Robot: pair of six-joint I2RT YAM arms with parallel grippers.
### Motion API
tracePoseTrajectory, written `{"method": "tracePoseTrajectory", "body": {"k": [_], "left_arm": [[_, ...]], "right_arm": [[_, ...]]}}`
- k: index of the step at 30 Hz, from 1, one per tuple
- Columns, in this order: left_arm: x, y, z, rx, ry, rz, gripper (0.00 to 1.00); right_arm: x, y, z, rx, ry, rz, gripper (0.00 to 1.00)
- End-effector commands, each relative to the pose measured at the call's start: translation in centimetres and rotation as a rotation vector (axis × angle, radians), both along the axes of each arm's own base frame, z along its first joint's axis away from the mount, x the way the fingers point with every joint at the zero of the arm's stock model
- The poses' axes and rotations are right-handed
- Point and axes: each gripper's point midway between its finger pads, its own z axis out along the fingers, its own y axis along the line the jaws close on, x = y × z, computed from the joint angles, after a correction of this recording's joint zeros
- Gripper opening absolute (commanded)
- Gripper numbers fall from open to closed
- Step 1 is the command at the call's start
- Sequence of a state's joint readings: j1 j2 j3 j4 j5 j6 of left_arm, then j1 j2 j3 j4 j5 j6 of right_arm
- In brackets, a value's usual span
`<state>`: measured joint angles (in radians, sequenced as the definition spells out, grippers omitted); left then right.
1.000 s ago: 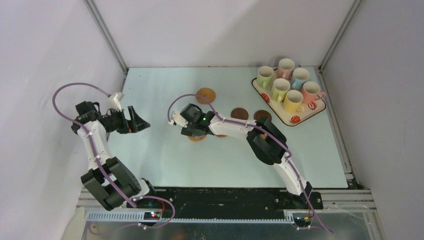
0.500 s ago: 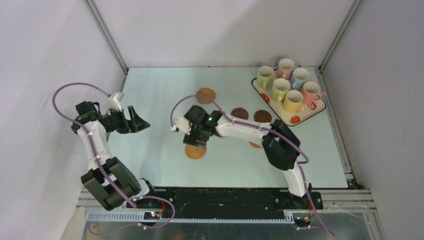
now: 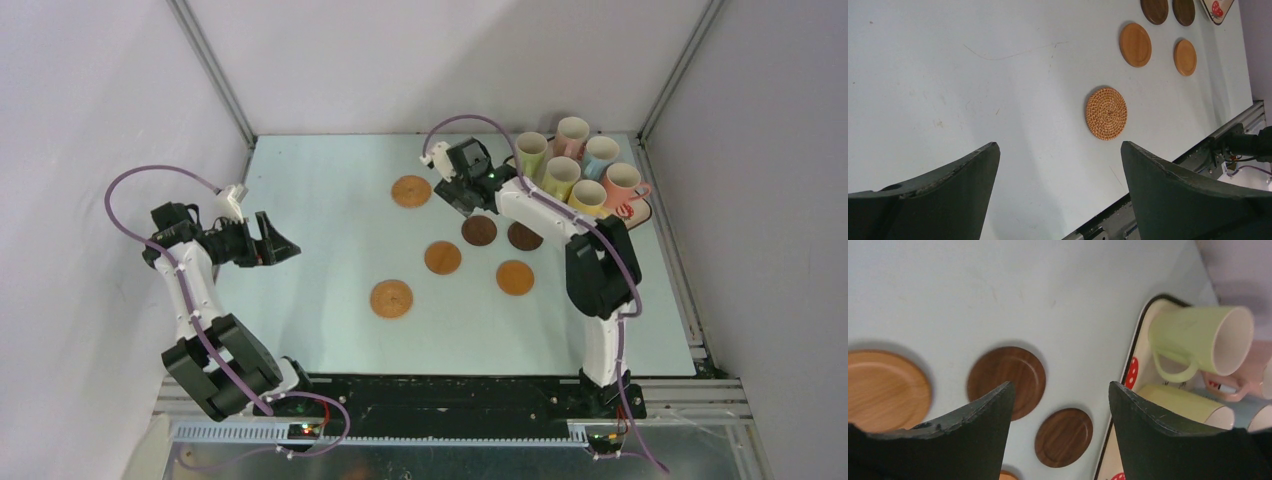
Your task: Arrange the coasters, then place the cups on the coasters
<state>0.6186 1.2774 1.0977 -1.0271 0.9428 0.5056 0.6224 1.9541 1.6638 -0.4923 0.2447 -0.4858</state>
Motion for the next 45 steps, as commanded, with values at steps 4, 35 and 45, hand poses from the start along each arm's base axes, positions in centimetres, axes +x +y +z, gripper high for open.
{"method": "tracePoseTrajectory", "body": {"k": [4,35,45], "left_arm": [[0.1,0.0,0.4,-0.009,-0.024,-0.001,0.98],[0.0,0.0,0.3,-0.011,-0.021,-0.001,0.98],[0.0,0.1,0.5,-0.003,-0.028,0.006,0.98]], "right_arm": [[1.0,-4.5,-6.6,-0.189,0.072,-0.084,0.74],[-4.1,14.0,-11.6,0.014,0.283,0.177,0.74],[-2.9,20.0,-10.9,0.036,0.158,0.242,0.77]]}}
